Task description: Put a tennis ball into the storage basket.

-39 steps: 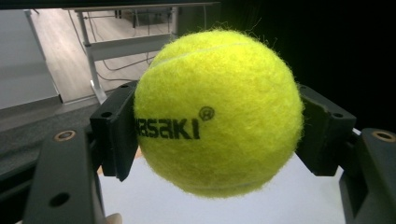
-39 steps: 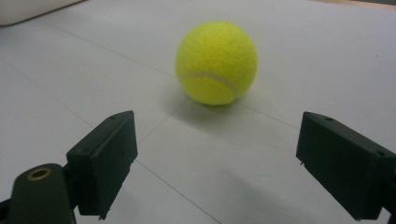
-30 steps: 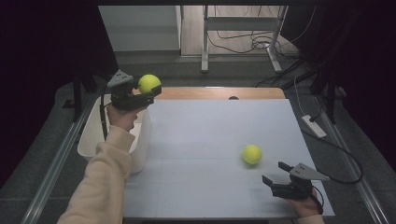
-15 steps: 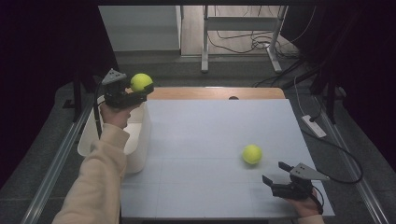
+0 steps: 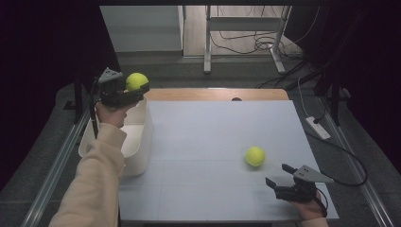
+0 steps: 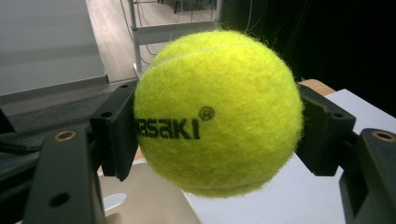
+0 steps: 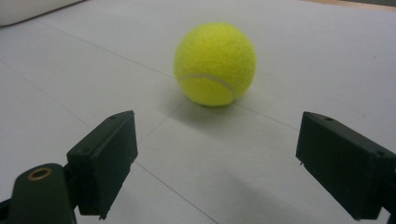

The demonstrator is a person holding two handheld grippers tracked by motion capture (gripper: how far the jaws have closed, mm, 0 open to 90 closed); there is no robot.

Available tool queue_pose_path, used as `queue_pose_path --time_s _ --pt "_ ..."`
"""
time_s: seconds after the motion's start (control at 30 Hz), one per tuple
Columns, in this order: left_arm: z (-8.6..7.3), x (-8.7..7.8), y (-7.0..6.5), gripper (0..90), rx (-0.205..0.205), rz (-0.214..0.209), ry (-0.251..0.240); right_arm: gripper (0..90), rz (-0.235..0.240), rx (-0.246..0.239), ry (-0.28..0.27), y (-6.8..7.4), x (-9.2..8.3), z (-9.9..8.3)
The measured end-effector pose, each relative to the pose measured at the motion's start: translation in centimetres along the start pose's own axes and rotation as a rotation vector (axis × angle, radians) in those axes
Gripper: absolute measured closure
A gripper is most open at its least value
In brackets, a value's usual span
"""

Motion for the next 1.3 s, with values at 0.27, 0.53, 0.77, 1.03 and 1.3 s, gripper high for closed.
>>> queue_pose_path --time_s 0.27,0.53,0.77,1.03,1.3 --pt "-0.5 0.1 1.3 26.5 -0.003 0.044 0.032 12.6 -0.001 0.001 0.001 0.0 0.0 0.0" --pt "-1.2 -0.1 2.5 26.4 -0.004 0.075 0.073 12.6 0.000 -0.001 0.002 0.0 0.0 0.0" --pt "-1.8 -0.1 3.5 26.4 -0.005 0.103 0.109 12.6 -0.002 0.000 0.001 0.0 0.0 0.0" --pt "-2.5 0.2 4.4 26.4 0.000 0.135 0.151 12.7 -0.003 0.000 0.001 0.0 0.0 0.0" --pt "-2.8 0.4 4.8 26.4 0.010 0.158 0.184 12.7 -0.002 -0.001 0.002 0.0 0.0 0.0"
Point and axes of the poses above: each handheld gripper's, and its own axes: x roughly forward along the jaws, z roughly out of its top, y roughly to its left, the point moved 1 cm from there along x, roughly forward along the jaws, and after that the axes turned 5 degrees about z, right-handed, at the moved point
